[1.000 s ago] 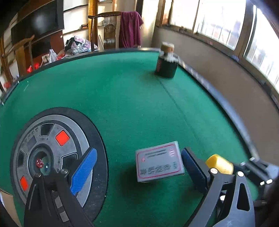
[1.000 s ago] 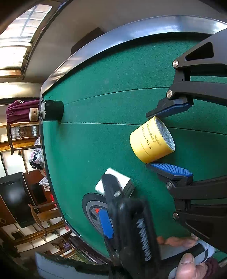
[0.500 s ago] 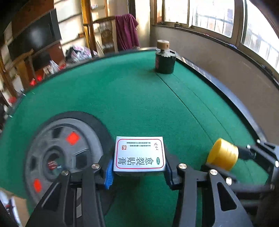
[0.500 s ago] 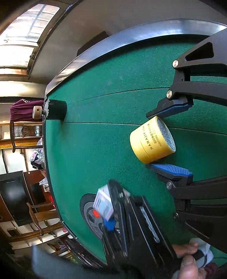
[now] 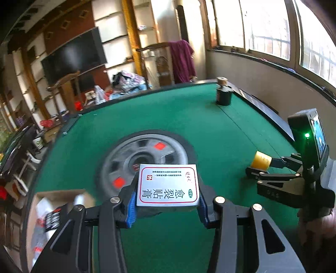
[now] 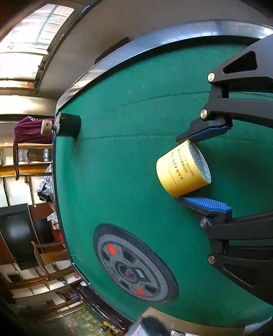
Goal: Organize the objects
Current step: 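Carry ointment box and yellow jar over the box with both tools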
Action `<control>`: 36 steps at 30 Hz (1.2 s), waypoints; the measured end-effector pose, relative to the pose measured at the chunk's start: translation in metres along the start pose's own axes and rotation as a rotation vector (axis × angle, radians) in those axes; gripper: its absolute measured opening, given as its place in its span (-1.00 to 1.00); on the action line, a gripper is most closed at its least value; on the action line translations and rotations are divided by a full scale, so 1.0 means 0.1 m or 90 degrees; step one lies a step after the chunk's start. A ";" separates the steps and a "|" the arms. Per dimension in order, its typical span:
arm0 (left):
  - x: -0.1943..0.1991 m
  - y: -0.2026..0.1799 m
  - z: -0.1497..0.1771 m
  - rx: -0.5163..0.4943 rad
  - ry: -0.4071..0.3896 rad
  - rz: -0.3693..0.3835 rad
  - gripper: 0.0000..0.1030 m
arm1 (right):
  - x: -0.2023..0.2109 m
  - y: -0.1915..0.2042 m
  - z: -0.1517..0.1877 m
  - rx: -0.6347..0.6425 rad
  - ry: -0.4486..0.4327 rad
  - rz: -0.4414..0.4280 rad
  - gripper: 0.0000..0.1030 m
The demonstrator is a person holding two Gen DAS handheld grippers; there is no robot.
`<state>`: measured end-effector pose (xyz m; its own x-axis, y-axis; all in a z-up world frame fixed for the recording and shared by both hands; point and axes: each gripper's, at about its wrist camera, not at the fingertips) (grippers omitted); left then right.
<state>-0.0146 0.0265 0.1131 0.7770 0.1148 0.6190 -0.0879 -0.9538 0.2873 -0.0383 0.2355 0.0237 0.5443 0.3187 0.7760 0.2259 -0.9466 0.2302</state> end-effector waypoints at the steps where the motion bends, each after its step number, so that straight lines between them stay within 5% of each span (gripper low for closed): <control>1: 0.07 0.10 0.04 0.008 -0.005 -0.006 -0.13 | 0.03 0.05 0.03 -0.002 0.000 -0.008 0.02; 17: 0.55 1.46 0.72 0.140 -0.012 -0.076 -0.13 | 0.56 1.64 0.16 0.078 -0.017 -0.163 0.03; 28: 0.30 2.28 1.19 0.216 0.042 -0.121 -0.13 | 0.18 2.79 0.17 0.145 0.037 -0.241 0.04; 36: -0.05 2.75 1.52 0.290 0.105 -0.109 -0.13 | -0.24 3.36 0.17 0.191 0.075 -0.253 0.04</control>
<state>0.0528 -0.2782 0.0778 0.6448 0.2865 0.7087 0.3411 -0.9375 0.0686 0.0385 -0.0896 0.0723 0.2786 0.6268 0.7277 0.6281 -0.6921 0.3556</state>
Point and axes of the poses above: each gripper's, at about its wrist camera, not at the fingertips, and x roughly against the way its jaws point, y to its left, z to its underside, and after that the axes turned 13 degrees about -z, right-handed
